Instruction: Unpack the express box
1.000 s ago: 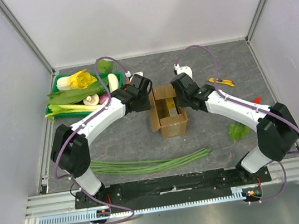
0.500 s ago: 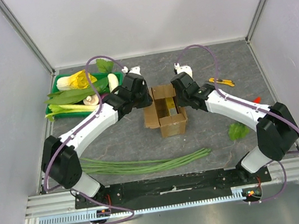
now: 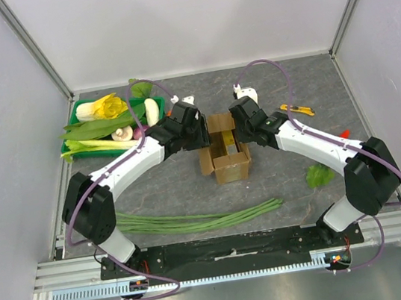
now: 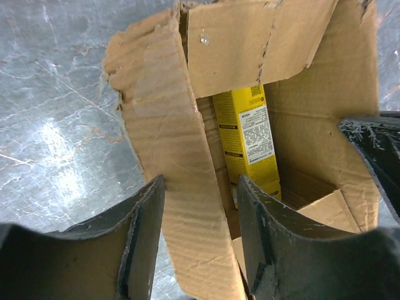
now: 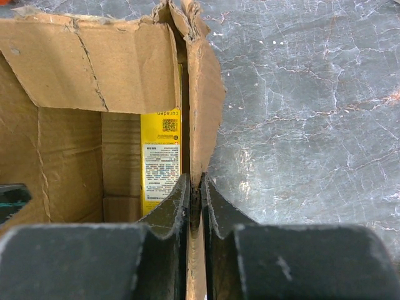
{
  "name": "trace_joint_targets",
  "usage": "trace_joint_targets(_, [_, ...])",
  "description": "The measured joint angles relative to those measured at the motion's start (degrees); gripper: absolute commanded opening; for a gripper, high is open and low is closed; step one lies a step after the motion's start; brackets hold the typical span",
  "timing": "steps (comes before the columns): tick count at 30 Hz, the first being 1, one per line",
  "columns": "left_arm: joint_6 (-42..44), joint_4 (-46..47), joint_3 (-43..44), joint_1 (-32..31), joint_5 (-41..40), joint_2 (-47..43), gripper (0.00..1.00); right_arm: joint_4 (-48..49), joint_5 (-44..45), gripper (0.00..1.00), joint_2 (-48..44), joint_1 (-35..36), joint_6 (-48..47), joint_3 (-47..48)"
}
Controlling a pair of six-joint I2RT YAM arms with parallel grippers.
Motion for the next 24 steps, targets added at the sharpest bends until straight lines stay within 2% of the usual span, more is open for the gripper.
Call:
trace_joint_targets(2, [-0.07, -0.33, 0.0, 0.0, 1.07, 1.05, 0.42, 0.0, -0.22, 0.17, 0.0, 0.0, -0.04, 0.0])
trace_joint_targets(3, [-0.13, -0.37, 0.02, 0.0, 1.46, 1.55, 0.32, -0.02, -0.37, 0.18, 0.0, -0.02, -0.24, 0.0])
trace_joint_targets(4, [-0.17, -0.39, 0.04, 0.07, 2.01, 1.99, 0.27, 0.0, -0.52, 0.19, 0.0, -0.02, -0.46, 0.0])
trace_joint_targets(5, [-0.44, -0.31, 0.11, 0.09, 2.47, 2.36, 0.17, 0.04, -0.7, 0.22, -0.11, -0.02, -0.72, 0.0])
trace_joint_targets(7, [-0.79, -0.33, 0.5, 0.11, 3.17, 2.73, 0.08, 0.17, -1.38, 0.27, -0.44, -0.02, -1.25, 0.02])
trace_joint_targets(8, [-0.92, -0.35, 0.57, 0.11, 3.19, 2.73, 0.02, 0.17, -1.79, 0.33, -0.76, -0.02, -1.6, 0.02])
trace_joint_targets(14, [1.99, -3.06, 2.93, 0.24, 3.17, 3.85, 0.02, -0.98, -3.28, 0.6, -3.72, 0.02, -3.63, 0.72])
trace_joint_targets(19, [11.65, -8.55, 9.03, 0.13, 4.5, 4.98, 0.02, -2.23, -2.78, 0.78, -6.71, 0.02, -6.8, 3.58])
trace_joint_targets(24, [22.49, -12.59, 15.65, 0.09, 8.15, 6.38, 0.04, -2.14, -3.34, 0.86, -9.18, 0.0, -13.84, 6.14])
